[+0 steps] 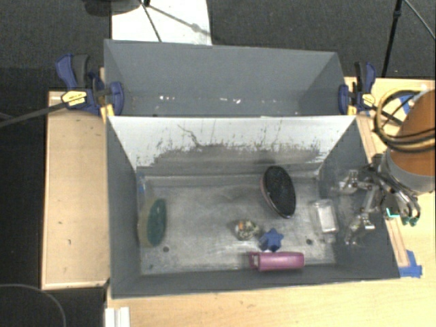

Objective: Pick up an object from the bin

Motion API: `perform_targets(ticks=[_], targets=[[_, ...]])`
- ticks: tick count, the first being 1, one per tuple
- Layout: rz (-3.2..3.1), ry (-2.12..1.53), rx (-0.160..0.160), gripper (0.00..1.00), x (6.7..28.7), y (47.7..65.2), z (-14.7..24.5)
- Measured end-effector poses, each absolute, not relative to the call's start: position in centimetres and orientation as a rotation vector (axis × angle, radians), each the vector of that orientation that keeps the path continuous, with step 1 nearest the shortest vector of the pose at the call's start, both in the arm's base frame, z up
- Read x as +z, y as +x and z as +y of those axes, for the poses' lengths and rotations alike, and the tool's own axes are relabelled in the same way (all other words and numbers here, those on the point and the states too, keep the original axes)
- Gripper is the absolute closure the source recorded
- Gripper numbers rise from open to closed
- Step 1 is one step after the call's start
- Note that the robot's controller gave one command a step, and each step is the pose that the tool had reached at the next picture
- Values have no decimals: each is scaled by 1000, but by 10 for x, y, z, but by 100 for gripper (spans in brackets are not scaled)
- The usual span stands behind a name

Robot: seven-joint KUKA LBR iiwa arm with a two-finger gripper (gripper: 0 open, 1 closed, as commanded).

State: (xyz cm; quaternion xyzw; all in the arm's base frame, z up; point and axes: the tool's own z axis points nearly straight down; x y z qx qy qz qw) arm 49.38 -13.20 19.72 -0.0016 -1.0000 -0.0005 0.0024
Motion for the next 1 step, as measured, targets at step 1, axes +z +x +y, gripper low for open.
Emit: perform_targets(ticks=[1], targets=[[-3142,57,-1,0,72,555,-130]])
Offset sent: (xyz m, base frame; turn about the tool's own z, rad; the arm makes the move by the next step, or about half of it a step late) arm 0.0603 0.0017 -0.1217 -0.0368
